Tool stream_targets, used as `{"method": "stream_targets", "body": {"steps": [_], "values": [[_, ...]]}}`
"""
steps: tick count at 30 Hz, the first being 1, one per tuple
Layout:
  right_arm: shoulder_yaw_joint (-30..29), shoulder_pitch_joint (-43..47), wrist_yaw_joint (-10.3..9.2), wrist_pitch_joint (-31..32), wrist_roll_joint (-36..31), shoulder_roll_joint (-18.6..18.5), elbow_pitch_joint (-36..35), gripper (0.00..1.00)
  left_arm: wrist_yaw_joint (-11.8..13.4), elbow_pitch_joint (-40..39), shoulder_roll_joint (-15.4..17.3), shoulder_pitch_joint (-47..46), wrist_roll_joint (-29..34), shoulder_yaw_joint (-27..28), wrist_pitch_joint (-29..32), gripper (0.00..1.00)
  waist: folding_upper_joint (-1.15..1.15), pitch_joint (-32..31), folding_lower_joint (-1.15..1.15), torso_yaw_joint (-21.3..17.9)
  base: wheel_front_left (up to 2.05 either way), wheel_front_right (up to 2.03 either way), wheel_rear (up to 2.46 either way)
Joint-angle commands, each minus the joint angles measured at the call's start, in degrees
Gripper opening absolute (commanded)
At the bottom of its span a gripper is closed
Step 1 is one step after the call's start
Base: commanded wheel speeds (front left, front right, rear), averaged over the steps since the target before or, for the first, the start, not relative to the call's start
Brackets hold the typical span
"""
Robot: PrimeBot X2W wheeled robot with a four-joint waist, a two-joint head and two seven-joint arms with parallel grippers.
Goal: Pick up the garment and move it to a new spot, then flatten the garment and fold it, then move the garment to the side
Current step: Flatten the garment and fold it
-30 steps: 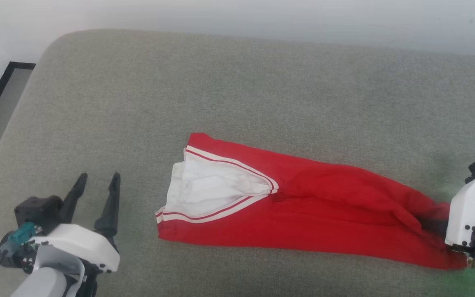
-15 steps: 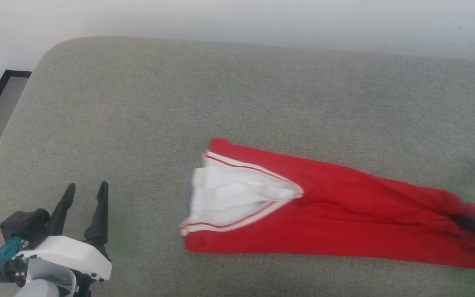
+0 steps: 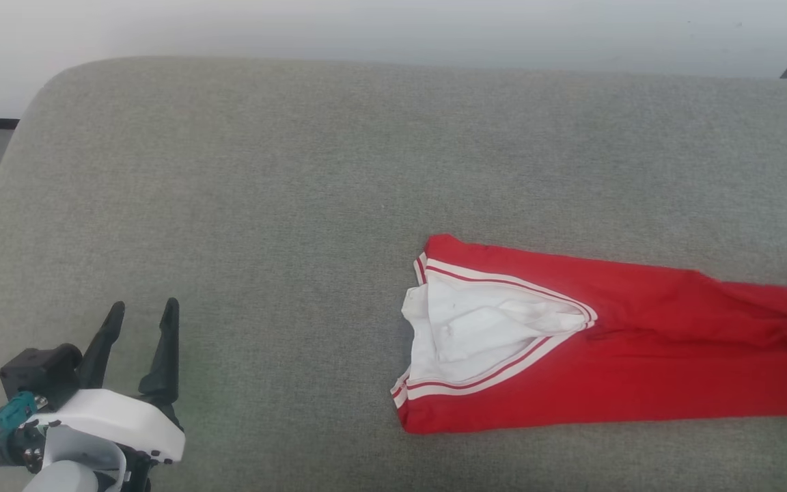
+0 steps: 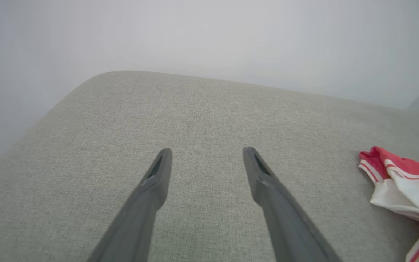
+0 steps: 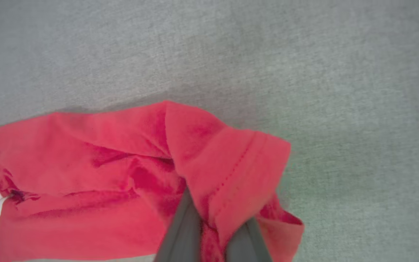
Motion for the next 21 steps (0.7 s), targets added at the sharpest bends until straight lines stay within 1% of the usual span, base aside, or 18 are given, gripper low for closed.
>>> {"method": "stream_targets", "body": {"steps": [1, 3, 8, 12, 16, 17, 21], "values": [[1.2, -0.1, -0.02, 0.6, 0.7, 0.5, -1.8, 0.00, 0.0, -0.2, -0.1, 0.0, 0.6, 0.3, -0.3, 1.00, 0.00, 0.0, 0.00, -0.3, 0.00, 0.00, 0.00], [2.7, 0.6, -0.02, 1.3, 2.4, 1.5, -5.4, 0.00, 0.1, -0.4, -0.2, 0.3, 0.4, 0.4, -0.3, 1.00, 0.00, -0.1, 0.00, -0.6, 0.00, 0.00, 0.00], [6.5, 3.5, -0.02, 3.5, 6.5, 5.2, -18.2, 0.00, 0.4, -1.0, 0.0, 0.7, 0.4, 0.6, -0.3, 1.00, 0.00, -0.5, 0.00, -1.0, 0.00, 0.00, 0.00], [10.8, 4.9, -0.02, 4.5, 7.5, 8.1, -25.7, 0.00, 0.3, -1.4, -0.2, 0.2, 0.3, 0.4, -0.2, 1.00, 0.00, -0.6, 0.00, -0.6, 0.00, 0.00, 0.00], [15.3, 3.5, -0.02, 3.8, 7.7, 11.5, -28.2, 0.00, 0.0, -1.5, -0.6, -0.6, 0.4, -0.3, 0.0, 1.00, 0.00, -0.8, 0.00, 0.7, 0.00, 0.00, 0.00], [15.3, 3.5, -0.02, 3.8, 7.7, 11.5, -28.2, 0.00, 0.0, -1.5, -0.6, -0.6, 0.4, -0.3, 0.0, 1.00, 0.00, -0.8, 0.00, 0.7, 0.00, 0.00, 0.00], [20.4, 1.2, -0.02, 2.9, 7.1, 14.1, -27.1, 0.00, -0.5, -1.1, -1.2, -1.8, 0.8, -1.2, 0.3, 1.00, 0.00, -0.7, 0.00, 2.6, 0.00, 0.00, 0.00]]}}
